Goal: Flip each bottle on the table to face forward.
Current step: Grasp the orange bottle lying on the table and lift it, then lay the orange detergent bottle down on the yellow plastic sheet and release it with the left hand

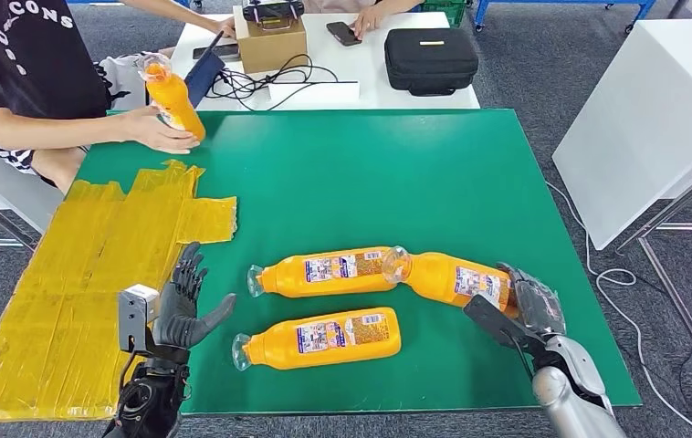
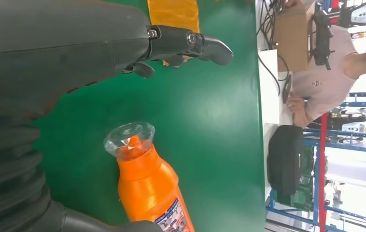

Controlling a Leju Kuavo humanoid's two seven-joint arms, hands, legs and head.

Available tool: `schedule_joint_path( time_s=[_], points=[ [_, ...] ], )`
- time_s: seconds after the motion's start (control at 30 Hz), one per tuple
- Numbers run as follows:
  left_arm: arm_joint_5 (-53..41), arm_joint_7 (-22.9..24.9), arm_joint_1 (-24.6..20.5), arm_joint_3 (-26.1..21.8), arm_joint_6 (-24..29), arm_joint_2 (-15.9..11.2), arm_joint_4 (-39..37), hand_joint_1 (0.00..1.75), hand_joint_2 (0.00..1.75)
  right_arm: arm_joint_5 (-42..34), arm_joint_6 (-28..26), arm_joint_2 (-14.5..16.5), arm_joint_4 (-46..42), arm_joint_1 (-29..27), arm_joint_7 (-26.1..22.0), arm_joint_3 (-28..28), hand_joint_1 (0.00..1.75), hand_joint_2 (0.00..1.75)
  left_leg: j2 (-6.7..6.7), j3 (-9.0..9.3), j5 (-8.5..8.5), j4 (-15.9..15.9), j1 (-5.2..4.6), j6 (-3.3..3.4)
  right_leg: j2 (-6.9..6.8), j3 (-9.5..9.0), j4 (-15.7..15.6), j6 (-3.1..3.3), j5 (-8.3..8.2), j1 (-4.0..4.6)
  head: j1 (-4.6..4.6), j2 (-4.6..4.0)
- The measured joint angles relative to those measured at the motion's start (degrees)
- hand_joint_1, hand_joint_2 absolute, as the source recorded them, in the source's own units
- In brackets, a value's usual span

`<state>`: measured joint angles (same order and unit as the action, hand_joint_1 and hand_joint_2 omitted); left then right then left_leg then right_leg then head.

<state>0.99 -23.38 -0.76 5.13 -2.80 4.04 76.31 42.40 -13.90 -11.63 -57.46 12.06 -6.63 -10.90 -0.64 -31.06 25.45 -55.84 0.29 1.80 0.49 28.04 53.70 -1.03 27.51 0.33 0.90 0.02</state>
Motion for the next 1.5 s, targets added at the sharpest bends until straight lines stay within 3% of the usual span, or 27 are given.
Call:
schedule_joint_path(
  time_s=[1.5],
  points=[
    [-0.38, 0.21, 0.14, -0.13, 0.01, 0.0, 0.89, 0.0, 1.75, -0.21, -0.04, 1.58, -2.04, -1.49, -0.05, 1.11, 1.75, 1.75, 0.01, -0.1, 0.0, -0.01, -0.01, 0.0, 0.0, 0.11, 0.0, 0.0, 0.0, -0.01, 0.0, 0.0]
  ],
)
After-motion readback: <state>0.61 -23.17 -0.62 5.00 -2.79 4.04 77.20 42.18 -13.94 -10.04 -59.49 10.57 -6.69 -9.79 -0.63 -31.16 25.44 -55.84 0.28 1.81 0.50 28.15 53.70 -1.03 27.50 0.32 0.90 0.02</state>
